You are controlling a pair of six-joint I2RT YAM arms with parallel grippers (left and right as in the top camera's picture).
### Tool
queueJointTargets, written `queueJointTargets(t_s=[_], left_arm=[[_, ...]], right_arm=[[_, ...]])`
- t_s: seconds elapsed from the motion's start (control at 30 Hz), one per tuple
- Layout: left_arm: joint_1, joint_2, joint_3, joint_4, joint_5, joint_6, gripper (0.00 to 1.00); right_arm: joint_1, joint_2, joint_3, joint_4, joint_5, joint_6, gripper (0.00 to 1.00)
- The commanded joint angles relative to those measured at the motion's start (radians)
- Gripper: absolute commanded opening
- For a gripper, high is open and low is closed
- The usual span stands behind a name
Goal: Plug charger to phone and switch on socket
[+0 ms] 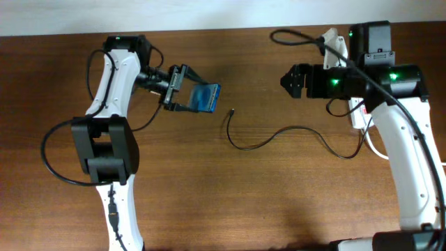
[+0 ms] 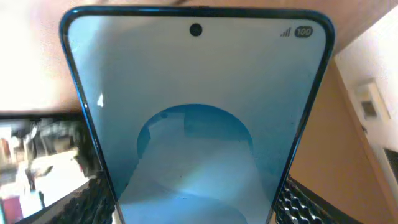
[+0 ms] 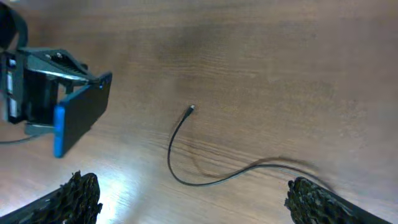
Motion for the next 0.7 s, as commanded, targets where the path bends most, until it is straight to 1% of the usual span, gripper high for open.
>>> queueJointTargets(t_s=[0.0, 0.07, 0.1, 0.13, 0.2, 0.27, 0.33, 0.47, 0.5, 0.57, 0.67], left_arm=[[-0.052, 0.000, 0.023, 0.108, -0.122, -0.193, 0.00], [-0.082, 0.000, 0.023, 0.138, -0.166, -0.269, 0.00], [-0.086, 0.000, 0.023, 0.149, -0.167, -0.270, 0.00], [-0.085, 0.000, 0.023, 0.149, -0.171, -0.270, 0.00], [-0.086, 0.000, 0.023, 0.150, -0.170, -0.322, 0.00], [-0.085, 0.000, 0.023, 0.151, -0.166, -0.321, 0.00], [-0.085, 0.000, 0.023, 0.151, -0.159, -0.321, 0.00], [-0.085, 0.000, 0.023, 0.151, -0.159, -0.316, 0.00], [-0.086, 0.000, 0.023, 0.151, -0.158, -0.316, 0.00], [-0.092, 0.000, 0.023, 0.151, -0.151, -0.309, 0.00], [-0.105, 0.000, 0.023, 0.151, -0.132, -0.309, 0.00]], right_arm=[[0.043, 0.079, 0.016, 0.034, -0.093, 0.111, 0.99], [0.110, 0.138, 0.016, 0.079, -0.136, 0.113, 0.98], [0.137, 0.155, 0.016, 0.095, -0.136, 0.123, 0.98], [0.183, 0.180, 0.016, 0.132, -0.136, 0.167, 0.94], [0.266, 0.209, 0.016, 0.219, -0.105, 0.224, 0.79], [0.328, 0.218, 0.016, 0.237, 0.046, 0.343, 0.72], [0.361, 0.241, 0.014, 0.237, 0.109, 0.395, 0.64], [0.360, 0.296, 0.014, 0.243, 0.077, 0.402, 0.58], [0.360, 0.310, 0.014, 0.248, 0.070, 0.402, 0.58], [0.362, 0.340, 0.014, 0.295, 0.011, 0.401, 0.57], [0.373, 0.362, 0.012, 0.334, 0.011, 0.401, 0.54]])
